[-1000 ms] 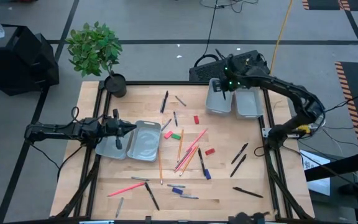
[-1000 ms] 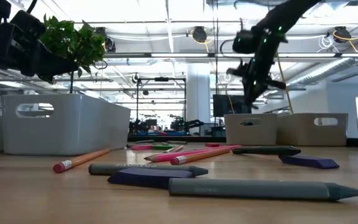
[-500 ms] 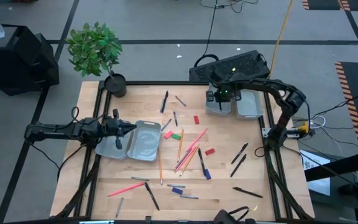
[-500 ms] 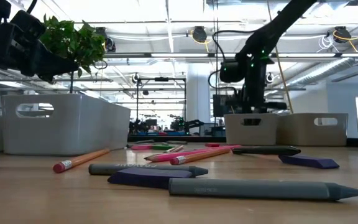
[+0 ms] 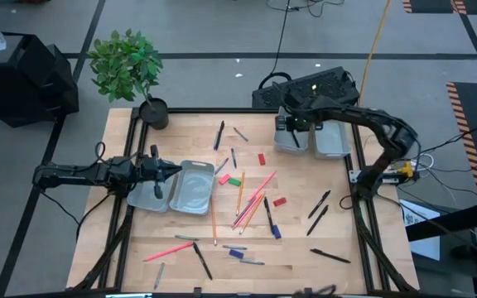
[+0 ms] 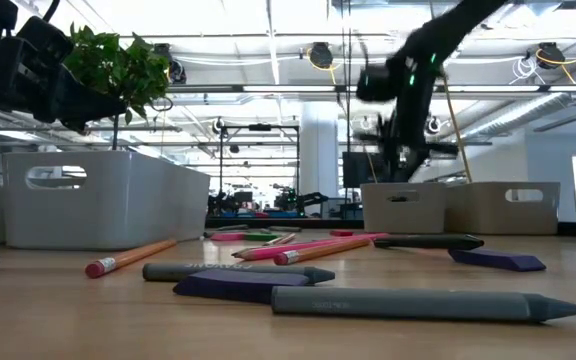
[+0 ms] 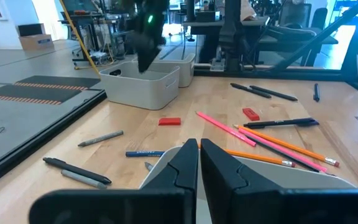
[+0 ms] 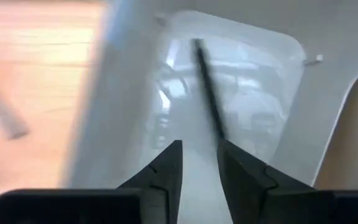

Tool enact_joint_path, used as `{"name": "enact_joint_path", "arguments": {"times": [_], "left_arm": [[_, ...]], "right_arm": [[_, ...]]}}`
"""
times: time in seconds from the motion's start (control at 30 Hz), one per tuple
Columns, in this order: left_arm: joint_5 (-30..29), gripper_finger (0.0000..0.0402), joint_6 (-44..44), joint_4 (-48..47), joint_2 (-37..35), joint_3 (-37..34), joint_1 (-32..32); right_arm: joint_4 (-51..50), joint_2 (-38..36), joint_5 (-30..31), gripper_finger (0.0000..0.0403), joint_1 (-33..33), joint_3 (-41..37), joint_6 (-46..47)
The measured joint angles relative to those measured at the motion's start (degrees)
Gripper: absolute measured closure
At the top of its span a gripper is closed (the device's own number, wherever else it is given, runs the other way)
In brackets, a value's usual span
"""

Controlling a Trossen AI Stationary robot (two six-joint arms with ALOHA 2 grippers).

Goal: Sort crayons/erasers/pens/pencils in bins
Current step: Put the black pen into the top left gray bin

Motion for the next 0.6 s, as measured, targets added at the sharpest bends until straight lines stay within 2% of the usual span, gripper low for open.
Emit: {"name": "enact_joint_path", "arguments": {"times": [0.1,0.27,0.4,0.6], "left_arm": [[0.0,0.0378,0.0,0.0,0.0,0.0,0.0],[0.0,0.0378,0.0,0.0,0.0,0.0,0.0],[0.0,0.0378,0.0,0.0,0.0,0.0,0.0],[0.0,0.0378,0.0,0.0,0.0,0.0,0.0]], "right_arm": [[-0.9,-5.4,1.7,0.0320,7.1,0.0,3.1],[-3.2,-11.6,8.2,0.0338,24.5,0.0,15.0],[-6.2,-12.4,10.2,0.0351,38.3,0.0,28.4],[-16.3,-11.7,8.9,0.0368,55.3,0.0,51.0]]}}
